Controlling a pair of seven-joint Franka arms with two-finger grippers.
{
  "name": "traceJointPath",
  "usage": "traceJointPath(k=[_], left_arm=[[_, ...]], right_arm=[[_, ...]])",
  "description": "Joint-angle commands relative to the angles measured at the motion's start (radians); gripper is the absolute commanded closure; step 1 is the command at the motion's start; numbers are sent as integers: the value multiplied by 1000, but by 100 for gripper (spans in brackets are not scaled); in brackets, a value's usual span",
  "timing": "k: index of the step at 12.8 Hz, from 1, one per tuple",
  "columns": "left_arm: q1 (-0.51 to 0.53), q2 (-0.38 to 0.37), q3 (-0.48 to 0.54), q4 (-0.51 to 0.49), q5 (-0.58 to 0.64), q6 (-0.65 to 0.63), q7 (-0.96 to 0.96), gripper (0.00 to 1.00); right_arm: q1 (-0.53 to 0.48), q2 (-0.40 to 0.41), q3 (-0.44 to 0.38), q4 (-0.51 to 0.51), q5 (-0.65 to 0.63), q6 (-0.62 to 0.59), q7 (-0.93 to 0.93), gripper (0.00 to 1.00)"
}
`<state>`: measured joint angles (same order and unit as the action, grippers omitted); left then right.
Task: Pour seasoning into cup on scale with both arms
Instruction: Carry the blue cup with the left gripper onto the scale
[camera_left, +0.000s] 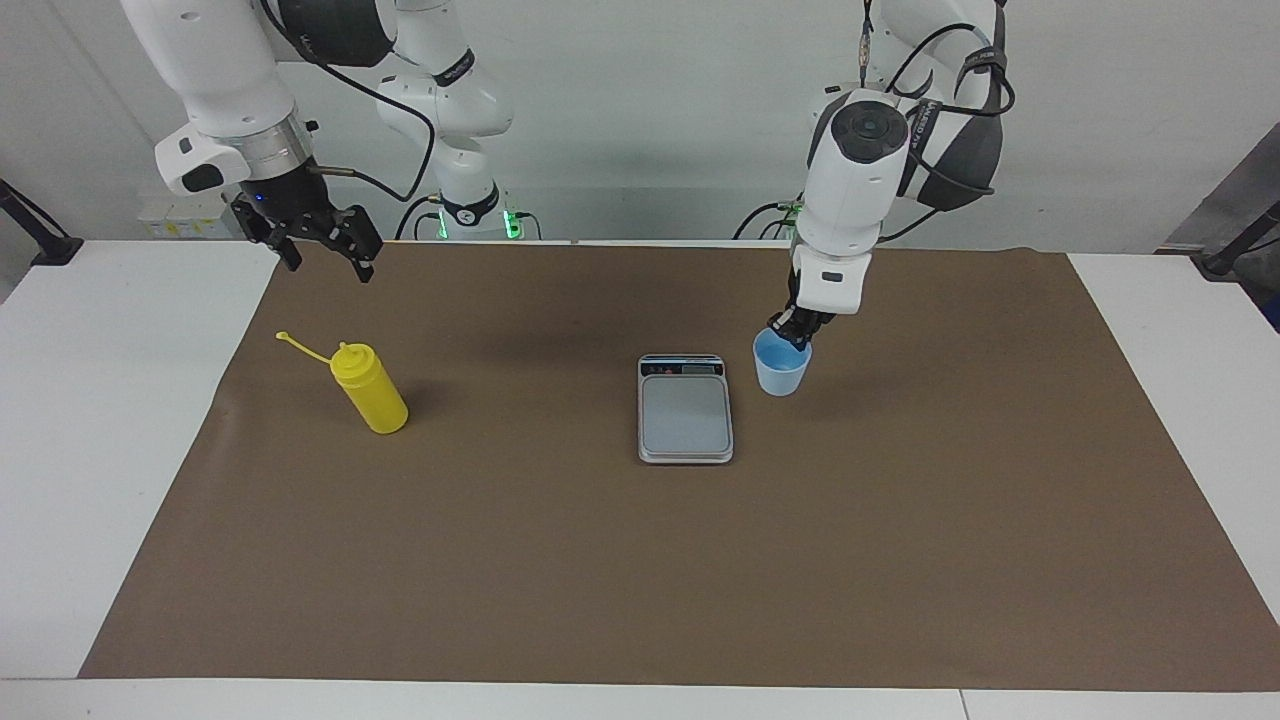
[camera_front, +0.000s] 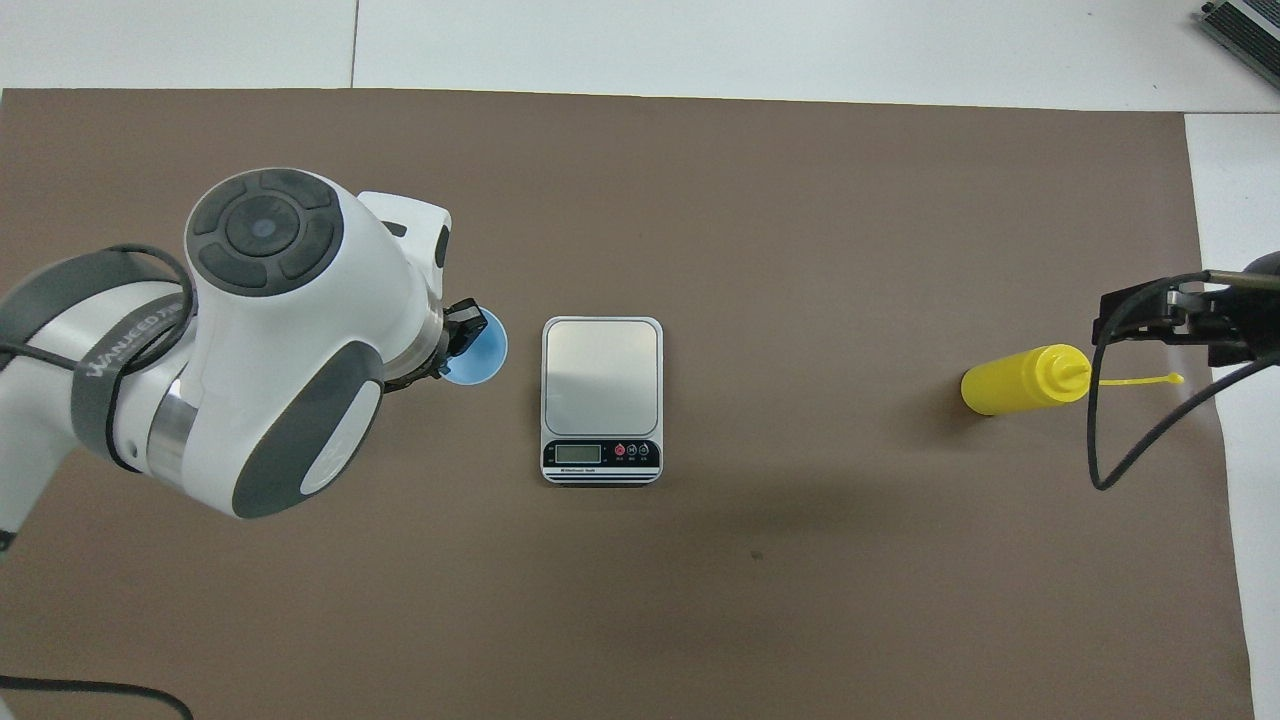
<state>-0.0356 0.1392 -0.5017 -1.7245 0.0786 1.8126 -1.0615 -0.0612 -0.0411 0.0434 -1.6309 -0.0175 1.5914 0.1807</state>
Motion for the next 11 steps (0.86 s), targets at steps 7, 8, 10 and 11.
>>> traceJointPath(k=[7,8,10,11], left_arm=[[-1,138,-87,-4,7,154,-155,100],[-4,155,-89,-3,10,175,-161,100],[-7,181,-89,3,12,206,-163,100],[-7,192,-89,9,12,208,-163,100]], right_arm=[[-14,-22,6,-24,19,7,-17,0],[-14,-22,6,-26,19,7,-17,0],[-14,-22,6,-24,19,7,-17,0],[-14,-22,6,-24,19,7,-17,0]])
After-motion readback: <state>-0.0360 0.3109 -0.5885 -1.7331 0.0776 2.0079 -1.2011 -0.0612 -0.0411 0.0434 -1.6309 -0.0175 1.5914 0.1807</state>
